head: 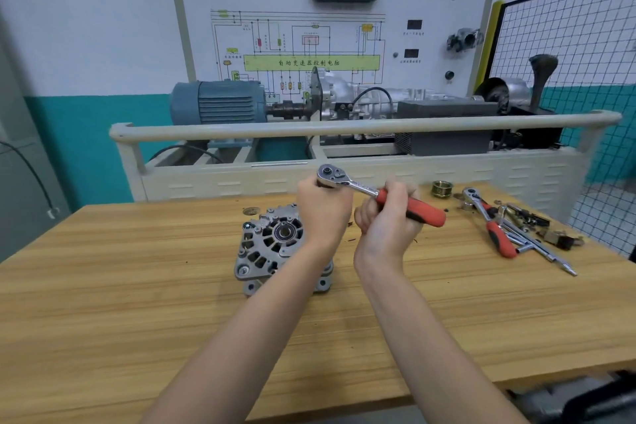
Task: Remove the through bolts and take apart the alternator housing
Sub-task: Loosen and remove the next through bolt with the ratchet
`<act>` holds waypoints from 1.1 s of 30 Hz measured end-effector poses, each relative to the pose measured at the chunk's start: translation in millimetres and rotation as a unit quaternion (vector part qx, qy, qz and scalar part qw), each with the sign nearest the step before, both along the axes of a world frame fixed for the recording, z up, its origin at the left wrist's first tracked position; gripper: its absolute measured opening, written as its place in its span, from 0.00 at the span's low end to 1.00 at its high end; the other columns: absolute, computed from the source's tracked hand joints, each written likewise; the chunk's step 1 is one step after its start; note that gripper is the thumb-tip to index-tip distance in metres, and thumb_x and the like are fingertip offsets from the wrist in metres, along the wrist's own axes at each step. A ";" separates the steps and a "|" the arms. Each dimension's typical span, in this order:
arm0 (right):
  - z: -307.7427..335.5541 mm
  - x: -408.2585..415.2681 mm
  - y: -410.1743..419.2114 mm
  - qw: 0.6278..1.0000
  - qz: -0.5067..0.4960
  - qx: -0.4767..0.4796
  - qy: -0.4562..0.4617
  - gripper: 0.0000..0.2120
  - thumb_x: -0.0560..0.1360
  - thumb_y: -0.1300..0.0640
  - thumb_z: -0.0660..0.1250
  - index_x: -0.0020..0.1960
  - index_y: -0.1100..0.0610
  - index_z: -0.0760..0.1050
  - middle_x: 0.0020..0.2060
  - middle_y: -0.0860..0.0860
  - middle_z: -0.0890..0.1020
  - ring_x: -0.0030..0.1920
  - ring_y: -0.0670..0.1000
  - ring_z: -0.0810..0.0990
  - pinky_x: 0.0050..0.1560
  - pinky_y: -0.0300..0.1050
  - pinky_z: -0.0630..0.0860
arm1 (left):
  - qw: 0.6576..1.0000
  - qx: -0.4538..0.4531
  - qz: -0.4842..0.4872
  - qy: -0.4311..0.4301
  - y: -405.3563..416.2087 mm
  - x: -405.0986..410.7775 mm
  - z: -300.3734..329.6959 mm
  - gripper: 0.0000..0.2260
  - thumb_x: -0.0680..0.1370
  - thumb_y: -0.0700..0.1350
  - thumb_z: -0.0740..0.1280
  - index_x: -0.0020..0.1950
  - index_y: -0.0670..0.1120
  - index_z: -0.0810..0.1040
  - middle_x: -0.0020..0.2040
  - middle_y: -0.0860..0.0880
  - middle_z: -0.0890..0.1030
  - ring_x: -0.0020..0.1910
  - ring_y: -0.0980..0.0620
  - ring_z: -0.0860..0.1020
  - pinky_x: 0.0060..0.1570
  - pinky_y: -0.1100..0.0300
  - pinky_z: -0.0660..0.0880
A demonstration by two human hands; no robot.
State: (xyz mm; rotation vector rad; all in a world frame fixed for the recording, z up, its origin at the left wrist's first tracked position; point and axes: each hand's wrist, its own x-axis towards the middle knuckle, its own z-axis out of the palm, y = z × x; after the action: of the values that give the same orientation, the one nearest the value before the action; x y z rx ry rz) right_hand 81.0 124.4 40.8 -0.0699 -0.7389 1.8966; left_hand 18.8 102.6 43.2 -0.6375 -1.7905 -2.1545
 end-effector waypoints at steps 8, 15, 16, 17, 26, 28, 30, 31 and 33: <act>42.1 -18.9 50.1 0.954 0.252 0.091 -0.133 0.25 0.76 0.61 0.57 0.22 0.50 0.60 0.15 0.45 0.56 0.17 0.44 0.53 0.18 0.35 0.53 | 0.961 -0.195 -0.175 0.092 -35.5 -13.7 11.4 0.13 0.70 0.33 0.67 0.27 0.43 0.74 0.25 0.46 0.75 0.26 0.54 0.71 0.31 0.61 0.69; 60.2 -33.4 63.0 0.915 0.348 0.114 -0.171 0.27 0.77 0.61 0.54 0.20 0.52 0.57 0.14 0.46 0.56 0.17 0.44 0.49 0.18 0.34 0.49 | 0.920 -0.209 -0.323 0.077 -34.8 -23.6 20.2 0.17 0.73 0.30 0.67 0.27 0.42 0.67 0.21 0.49 0.67 0.21 0.52 0.64 0.26 0.64 0.64; 57.0 -31.4 58.7 0.931 0.314 0.092 -0.164 0.26 0.77 0.61 0.55 0.21 0.52 0.57 0.14 0.46 0.56 0.16 0.44 0.50 0.18 0.34 0.50 | 0.928 -0.190 -0.313 0.064 -32.4 -23.8 18.2 0.18 0.72 0.29 0.65 0.26 0.43 0.65 0.20 0.50 0.65 0.20 0.54 0.62 0.25 0.65 0.62; 51.9 -28.9 53.4 0.949 0.269 0.066 -0.153 0.24 0.76 0.61 0.56 0.23 0.52 0.58 0.15 0.46 0.55 0.16 0.45 0.51 0.18 0.34 0.50 | 0.940 -0.172 -0.289 0.055 -29.7 -22.9 16.5 0.18 0.71 0.28 0.64 0.26 0.44 0.64 0.20 0.52 0.65 0.20 0.55 0.61 0.24 0.66 0.60; 3.9 -4.8 -0.4 0.999 0.028 -0.015 -0.004 0.15 0.76 0.66 0.60 0.33 0.55 0.61 0.18 0.46 0.60 0.18 0.45 0.57 0.22 0.36 0.56 | 0.999 -0.035 -0.034 0.022 -8.2 -3.2 2.6 0.18 0.71 0.30 0.65 0.27 0.46 0.64 0.24 0.52 0.64 0.26 0.56 0.60 0.26 0.62 0.59; 12.6 -5.4 16.5 0.997 0.072 -0.024 -0.027 0.17 0.75 0.64 0.60 0.30 0.54 0.60 0.18 0.46 0.59 0.18 0.46 0.55 0.22 0.36 0.54 | 0.989 -0.112 -0.080 0.058 -17.0 -2.9 5.9 0.12 0.71 0.32 0.66 0.29 0.41 0.70 0.25 0.50 0.68 0.25 0.54 0.64 0.26 0.62 0.62; 25.0 -8.6 37.9 0.985 0.149 0.003 -0.085 0.21 0.75 0.62 0.59 0.26 0.52 0.60 0.17 0.45 0.57 0.18 0.45 0.54 0.21 0.36 0.53 | 0.968 -0.187 -0.148 0.081 -26.9 -7.7 12.3 0.10 0.71 0.33 0.66 0.30 0.38 0.74 0.24 0.49 0.73 0.23 0.56 0.69 0.27 0.64 0.67; 32.5 -11.1 47.5 0.973 0.197 0.033 -0.116 0.23 0.75 0.61 0.59 0.23 0.51 0.60 0.16 0.45 0.57 0.18 0.45 0.53 0.20 0.36 0.53 | 0.954 -0.215 -0.188 0.090 -31.3 -11.5 15.5 0.11 0.71 0.33 0.67 0.28 0.40 0.74 0.23 0.50 0.75 0.24 0.57 0.71 0.29 0.64 0.68; 46.8 -17.7 62.8 0.939 0.287 0.099 -0.163 0.26 0.76 0.60 0.57 0.20 0.50 0.60 0.15 0.45 0.56 0.17 0.45 0.52 0.19 0.36 0.51 | 0.927 -0.250 -0.258 0.104 -37.5 -18.2 21.0 0.13 0.71 0.33 0.68 0.28 0.43 0.74 0.24 0.49 0.76 0.26 0.55 0.72 0.31 0.63 0.71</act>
State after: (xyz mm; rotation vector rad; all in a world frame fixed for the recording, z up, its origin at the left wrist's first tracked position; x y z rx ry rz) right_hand 63.3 187.2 87.6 -0.0427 -1.2807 2.3799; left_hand 0.6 65.1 64.2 -1.5474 -2.2466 -1.7839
